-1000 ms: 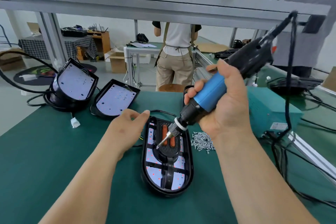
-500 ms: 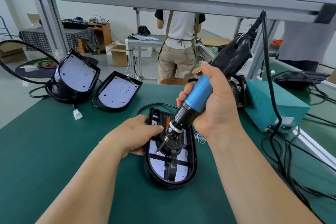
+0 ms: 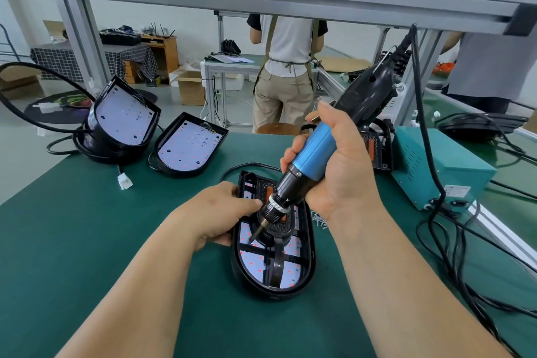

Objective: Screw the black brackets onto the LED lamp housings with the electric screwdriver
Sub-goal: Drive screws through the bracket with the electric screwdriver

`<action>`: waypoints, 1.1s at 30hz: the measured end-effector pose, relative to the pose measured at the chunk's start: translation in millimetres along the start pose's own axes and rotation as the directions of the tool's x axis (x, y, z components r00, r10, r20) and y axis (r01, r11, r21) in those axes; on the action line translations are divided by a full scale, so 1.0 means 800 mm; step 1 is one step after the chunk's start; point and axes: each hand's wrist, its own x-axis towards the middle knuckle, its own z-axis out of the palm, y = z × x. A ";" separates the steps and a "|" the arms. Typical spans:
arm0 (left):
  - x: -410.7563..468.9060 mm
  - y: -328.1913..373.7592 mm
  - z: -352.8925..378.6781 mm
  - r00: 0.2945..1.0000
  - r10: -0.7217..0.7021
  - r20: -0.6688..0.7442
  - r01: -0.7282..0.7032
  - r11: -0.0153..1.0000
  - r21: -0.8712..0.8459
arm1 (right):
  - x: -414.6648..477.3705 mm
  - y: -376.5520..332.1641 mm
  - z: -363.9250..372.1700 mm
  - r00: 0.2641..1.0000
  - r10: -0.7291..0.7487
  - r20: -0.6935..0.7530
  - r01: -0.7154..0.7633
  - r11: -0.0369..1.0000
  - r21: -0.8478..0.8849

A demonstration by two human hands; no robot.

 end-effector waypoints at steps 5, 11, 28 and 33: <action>-0.003 0.002 -0.002 1.000 -0.011 -0.015 0.011 1.000 -0.010 | 0.002 -0.009 -0.001 0.999 -0.009 -0.039 0.011 0.999 0.047; -0.012 0.014 -0.021 0.902 0.365 -0.231 -0.351 0.931 0.100 | 0.010 -0.027 -0.011 0.980 0.009 -0.198 0.047 0.960 0.277; -0.022 0.020 0.005 0.730 0.655 -0.196 -0.641 0.756 0.137 | 0.020 -0.048 -0.035 0.920 -0.071 -0.386 0.243 0.874 0.420; -0.024 0.023 0.005 0.725 0.654 -0.218 -0.649 0.754 0.102 | 0.018 -0.049 -0.032 0.924 -0.092 -0.372 0.251 0.878 0.407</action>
